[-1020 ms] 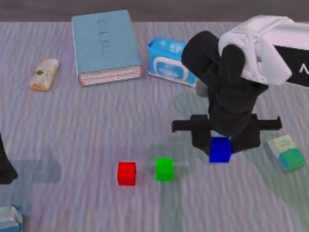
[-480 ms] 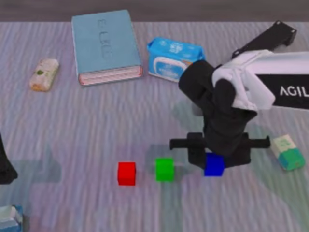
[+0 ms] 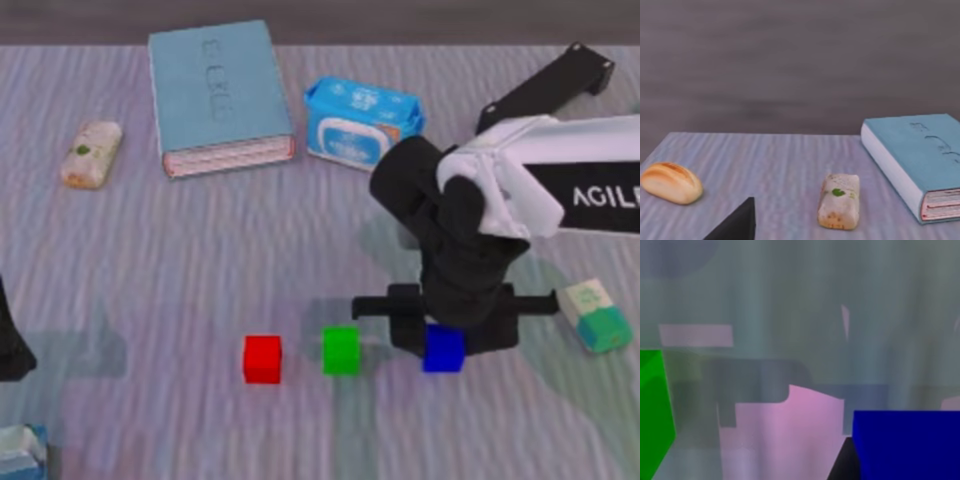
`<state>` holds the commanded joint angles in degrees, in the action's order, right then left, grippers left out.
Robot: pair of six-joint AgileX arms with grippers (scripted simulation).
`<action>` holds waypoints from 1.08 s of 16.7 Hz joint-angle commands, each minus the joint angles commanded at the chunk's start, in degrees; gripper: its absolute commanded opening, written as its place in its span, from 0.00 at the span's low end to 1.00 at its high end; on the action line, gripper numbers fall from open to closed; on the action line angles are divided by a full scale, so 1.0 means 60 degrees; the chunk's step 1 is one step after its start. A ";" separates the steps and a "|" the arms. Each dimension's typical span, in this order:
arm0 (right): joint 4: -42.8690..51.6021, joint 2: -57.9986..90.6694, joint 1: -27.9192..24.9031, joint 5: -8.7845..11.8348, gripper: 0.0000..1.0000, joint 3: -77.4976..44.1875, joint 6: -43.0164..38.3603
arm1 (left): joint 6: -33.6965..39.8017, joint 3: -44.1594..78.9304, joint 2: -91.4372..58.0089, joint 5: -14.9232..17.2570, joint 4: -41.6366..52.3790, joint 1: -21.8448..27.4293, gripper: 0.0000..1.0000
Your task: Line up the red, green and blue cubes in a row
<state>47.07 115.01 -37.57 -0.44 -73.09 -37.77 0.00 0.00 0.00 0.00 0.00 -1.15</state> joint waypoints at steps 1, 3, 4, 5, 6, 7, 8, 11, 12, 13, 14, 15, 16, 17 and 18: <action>0.0000 0.0000 0.0000 0.0000 0.30 0.0000 0.0000 | 0.0000 0.0000 0.0000 0.0000 0.0000 0.0000 1.00; 0.0000 0.0000 0.0000 0.0000 0.45 0.0000 0.0000 | 0.0000 0.0000 0.0000 0.0000 0.0000 0.0000 1.00; 0.0000 0.0000 0.0000 0.0000 0.53 0.0000 0.0000 | 0.0000 0.0000 0.0000 0.0000 0.0000 0.0000 1.00; 0.0000 0.0000 0.0000 0.0000 0.60 0.0000 0.0000 | 0.0000 0.0000 0.0000 0.0000 0.0000 0.0000 1.00; 0.0000 0.0000 0.0000 0.0000 0.68 0.0000 0.0000 | 0.0000 0.0000 0.0000 0.0000 0.0000 0.0000 1.00; 0.0000 0.0000 0.0000 0.0000 0.75 0.0000 0.0000 | 0.0000 0.0000 0.0000 0.0000 0.0000 0.0000 1.00; 0.0000 0.0000 0.0000 0.0000 0.83 0.0000 0.0000 | 0.0000 0.0000 0.0000 0.0000 0.0000 0.0000 1.00; 0.0000 0.0000 0.0000 0.0000 1.00 0.0000 0.0000 | 0.0000 0.0000 0.0000 0.0000 0.0000 0.0000 1.00; 0.0000 0.0000 0.0000 0.0000 1.00 0.0000 0.0000 | 0.0000 0.0000 0.0000 0.0000 0.0000 0.0000 1.00; 0.0000 0.0000 0.0000 0.0000 1.00 0.0000 0.0000 | 0.0000 0.0000 0.0000 0.0000 0.0000 0.0000 1.00; 0.0000 0.0000 0.0000 0.0000 1.00 0.0000 0.0000 | 0.0000 0.0000 0.0000 0.0000 0.0000 0.0000 1.00; 0.0000 0.0000 0.0000 0.0000 1.00 0.0000 0.0000 | 0.0000 0.0000 0.0000 0.0000 0.0000 0.0000 1.00; 0.0000 0.0000 0.0000 0.0000 1.00 0.0000 0.0000 | 0.0000 0.0000 0.0000 0.0000 0.0000 0.0000 1.00; 0.0000 0.0000 0.0000 0.0000 1.00 0.0000 0.0000 | 0.0000 0.0000 0.0000 0.0000 0.0000 0.0000 1.00; 0.0000 0.0000 0.0000 0.0000 1.00 0.0000 0.0000 | 0.0000 0.0000 0.0000 0.0000 0.0000 0.0000 1.00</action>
<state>47.07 115.01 -37.57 -0.44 -73.09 -37.77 0.00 0.00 0.00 0.00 0.00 -1.15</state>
